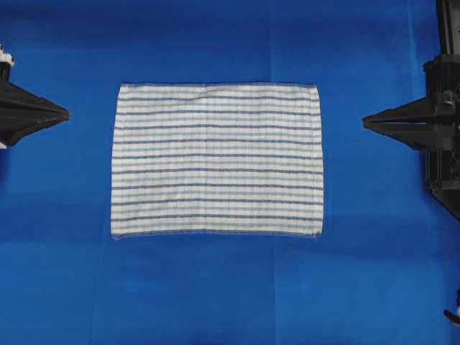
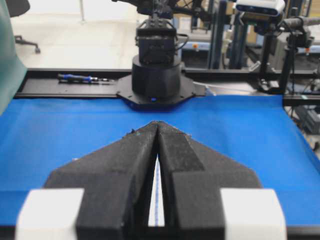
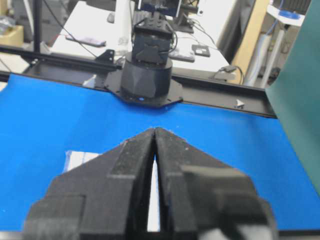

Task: Fold the blue towel.
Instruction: 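Move both grippers to the towel's top corners and grasp them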

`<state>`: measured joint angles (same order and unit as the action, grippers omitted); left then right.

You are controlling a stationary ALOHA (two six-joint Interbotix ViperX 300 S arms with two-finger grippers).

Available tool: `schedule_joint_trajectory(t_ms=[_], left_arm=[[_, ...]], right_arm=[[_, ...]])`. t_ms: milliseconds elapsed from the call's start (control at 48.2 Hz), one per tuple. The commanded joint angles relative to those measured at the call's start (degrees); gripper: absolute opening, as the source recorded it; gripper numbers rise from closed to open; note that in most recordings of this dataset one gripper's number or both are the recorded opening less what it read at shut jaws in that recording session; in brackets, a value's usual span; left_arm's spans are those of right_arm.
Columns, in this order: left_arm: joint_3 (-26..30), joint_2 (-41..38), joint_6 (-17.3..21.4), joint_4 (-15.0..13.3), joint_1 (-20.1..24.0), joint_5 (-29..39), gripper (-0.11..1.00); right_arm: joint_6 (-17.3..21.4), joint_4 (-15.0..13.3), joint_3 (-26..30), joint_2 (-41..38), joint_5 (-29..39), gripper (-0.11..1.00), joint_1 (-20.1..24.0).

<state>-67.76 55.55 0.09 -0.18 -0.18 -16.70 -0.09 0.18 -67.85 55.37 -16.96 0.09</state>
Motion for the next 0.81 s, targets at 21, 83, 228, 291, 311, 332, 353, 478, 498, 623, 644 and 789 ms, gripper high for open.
schedule_joint_trajectory(t_ms=[21, 83, 228, 291, 311, 332, 353, 478, 498, 623, 644, 789], left_arm=[[1.0, -0.4, 0.2, -1.4, 0.4, 0.7, 0.00], [0.9, -0.4, 0.3, -1.4, 0.7, 0.8, 0.00], [0.7, -1.3, 0.4, -1.4, 1.8, 0.8, 0.00], [0.4, -2.1, 0.4, -1.5, 2.7, 0.8, 0.00], [0.4, -2.4, 0.4, -1.4, 3.2, 0.8, 0.00], [0.3, -2.9, 0.4, -1.4, 4.0, 0.8, 0.00], [0.2, -3.3, 0.4, -1.4, 4.7, 0.8, 0.00], [-0.2, -6.7, 0.3, -1.5, 9.5, 0.7, 0.00], [-0.2, -7.3, 0.1, -1.6, 10.2, 0.7, 0.00], [-0.3, -11.3, -0.7, -1.8, 14.8, 0.7, 0.01], [-0.3, -12.0, -0.8, -1.8, 15.4, 0.7, 0.01], [-0.4, -18.2, -0.8, -1.8, 18.6, -0.4, 0.21]], right_arm=[[0.1, 0.0, 1.8, -0.7, 0.3, 0.00, -1.0], [0.1, 0.0, 2.1, -1.4, 1.2, -0.05, -1.8], [0.4, 0.1, 2.5, -3.2, 2.5, -0.06, -4.9], [0.4, 0.1, 2.4, -3.9, 2.6, -0.06, -6.5], [0.4, 0.2, 2.3, -4.2, 2.7, -0.06, -7.1], [0.4, 0.3, 2.2, -4.6, 2.9, -0.06, -7.7], [0.4, 0.4, 2.1, -4.9, 3.1, -0.06, -8.3], [0.5, 1.8, 1.8, -8.3, 3.5, -0.04, -12.2], [0.5, 1.9, 1.7, -9.1, 3.6, -0.03, -12.8], [0.5, 2.8, 1.4, -14.3, 3.5, 0.06, -16.4], [0.5, 3.0, 1.3, -15.3, 3.4, 0.09, -17.0], [0.5, 4.2, 1.0, -22.1, 2.0, 0.35, -20.7]])
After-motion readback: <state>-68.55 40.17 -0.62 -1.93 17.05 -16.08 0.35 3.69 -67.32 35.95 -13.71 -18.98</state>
